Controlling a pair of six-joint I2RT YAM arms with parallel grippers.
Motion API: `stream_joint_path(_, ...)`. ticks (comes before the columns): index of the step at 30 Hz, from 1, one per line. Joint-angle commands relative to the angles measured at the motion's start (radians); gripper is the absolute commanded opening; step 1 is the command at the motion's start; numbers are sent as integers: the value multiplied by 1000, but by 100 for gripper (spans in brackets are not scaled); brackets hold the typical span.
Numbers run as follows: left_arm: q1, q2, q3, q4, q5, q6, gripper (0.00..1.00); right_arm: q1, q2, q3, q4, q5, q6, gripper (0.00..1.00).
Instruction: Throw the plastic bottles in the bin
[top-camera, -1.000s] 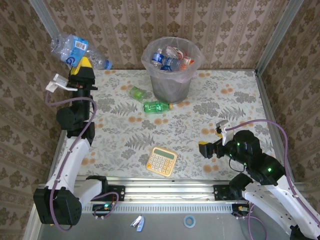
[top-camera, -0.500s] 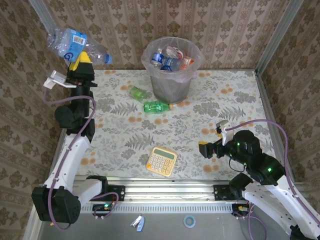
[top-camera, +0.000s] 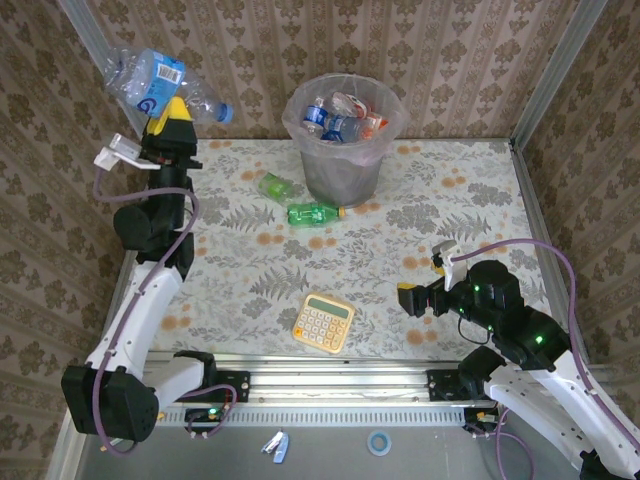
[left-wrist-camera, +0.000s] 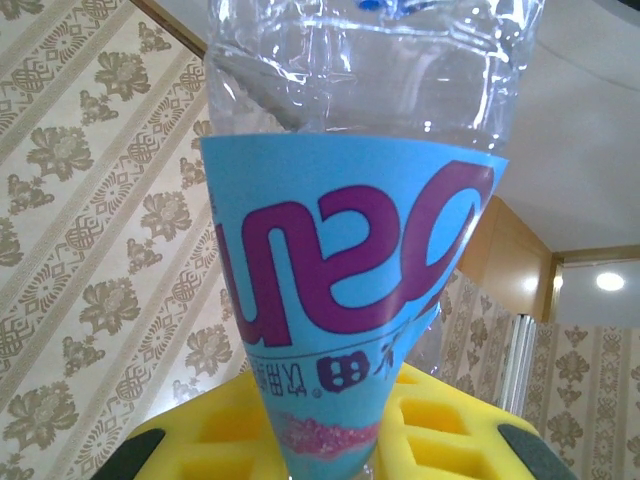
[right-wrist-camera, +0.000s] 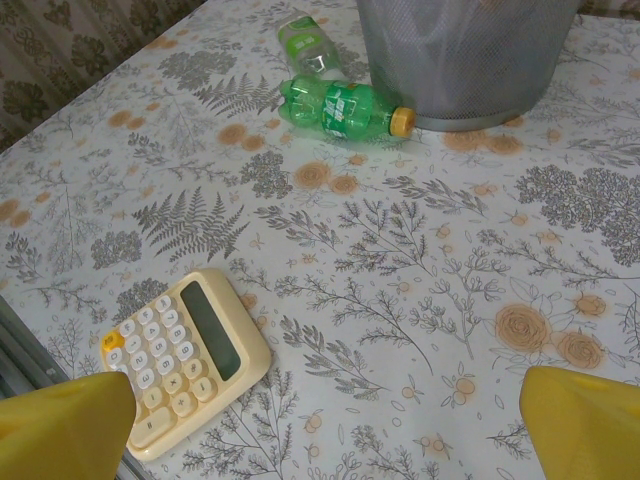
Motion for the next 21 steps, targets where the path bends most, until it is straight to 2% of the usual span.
stream_joint_path(1, -14, -2, 43, 14, 19, 51, 18, -2, -16, -8, -6, 17, 8, 100)
stream_joint_path(11, -50, 24, 77, -17, 29, 93, 18, -2, -14, -7, -4, 17, 6, 100)
stream_joint_path(21, -100, 111, 140, -46, 47, 120, 18, -2, -13, -9, -4, 16, 5, 100)
